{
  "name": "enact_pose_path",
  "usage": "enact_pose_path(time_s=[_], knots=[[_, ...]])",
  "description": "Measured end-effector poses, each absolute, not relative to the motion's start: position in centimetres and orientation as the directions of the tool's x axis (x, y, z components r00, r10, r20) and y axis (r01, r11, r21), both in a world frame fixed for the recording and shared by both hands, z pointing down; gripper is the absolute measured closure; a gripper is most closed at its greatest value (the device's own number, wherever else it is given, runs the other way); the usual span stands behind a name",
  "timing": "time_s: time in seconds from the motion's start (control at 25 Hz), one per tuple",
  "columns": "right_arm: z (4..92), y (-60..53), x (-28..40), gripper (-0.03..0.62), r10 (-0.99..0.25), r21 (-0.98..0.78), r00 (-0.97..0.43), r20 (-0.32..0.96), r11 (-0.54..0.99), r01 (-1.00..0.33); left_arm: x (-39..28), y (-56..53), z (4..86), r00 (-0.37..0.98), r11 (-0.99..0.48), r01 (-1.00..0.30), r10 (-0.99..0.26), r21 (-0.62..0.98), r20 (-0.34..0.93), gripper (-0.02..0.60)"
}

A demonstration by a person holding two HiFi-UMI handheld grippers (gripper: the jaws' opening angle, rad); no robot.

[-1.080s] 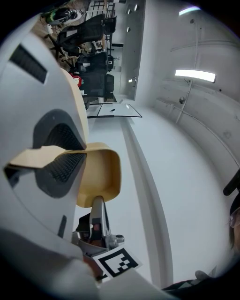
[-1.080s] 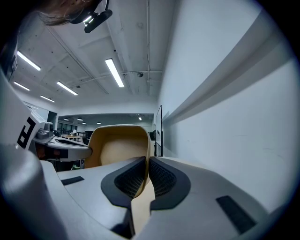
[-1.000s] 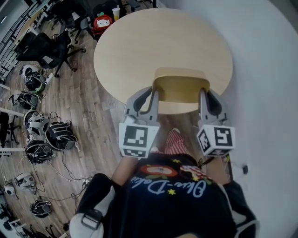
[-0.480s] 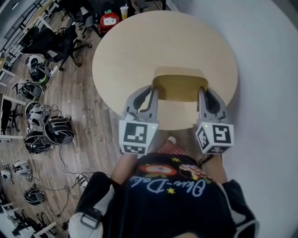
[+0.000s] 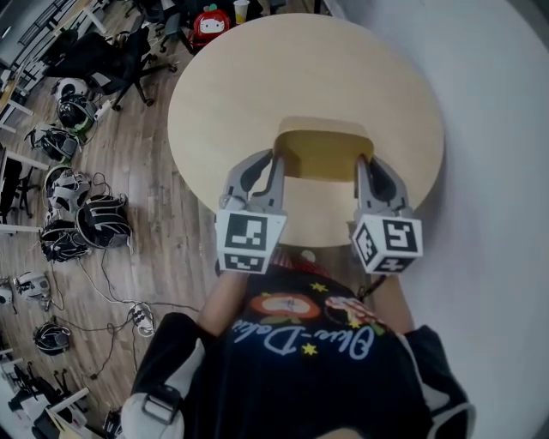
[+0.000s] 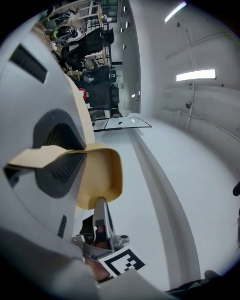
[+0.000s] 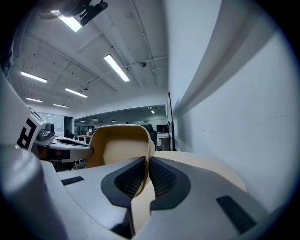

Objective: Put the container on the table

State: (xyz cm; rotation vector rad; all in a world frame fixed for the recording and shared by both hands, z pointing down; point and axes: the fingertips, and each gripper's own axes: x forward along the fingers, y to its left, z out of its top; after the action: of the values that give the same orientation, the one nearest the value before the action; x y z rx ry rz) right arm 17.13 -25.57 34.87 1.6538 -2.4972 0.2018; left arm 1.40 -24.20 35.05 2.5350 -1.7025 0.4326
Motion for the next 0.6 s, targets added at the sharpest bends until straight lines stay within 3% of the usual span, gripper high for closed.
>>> enact_pose_path(time_s=[0.6], knots=[[42.3, -32.5, 13.4, 0.572, -0.868, -0.059, -0.351, 0.352, 0.354, -0.933, -2.6, -31.0, 42.2, 0.379, -0.435, -0.898, -0.838, -0.061, 0.393, 0.568]])
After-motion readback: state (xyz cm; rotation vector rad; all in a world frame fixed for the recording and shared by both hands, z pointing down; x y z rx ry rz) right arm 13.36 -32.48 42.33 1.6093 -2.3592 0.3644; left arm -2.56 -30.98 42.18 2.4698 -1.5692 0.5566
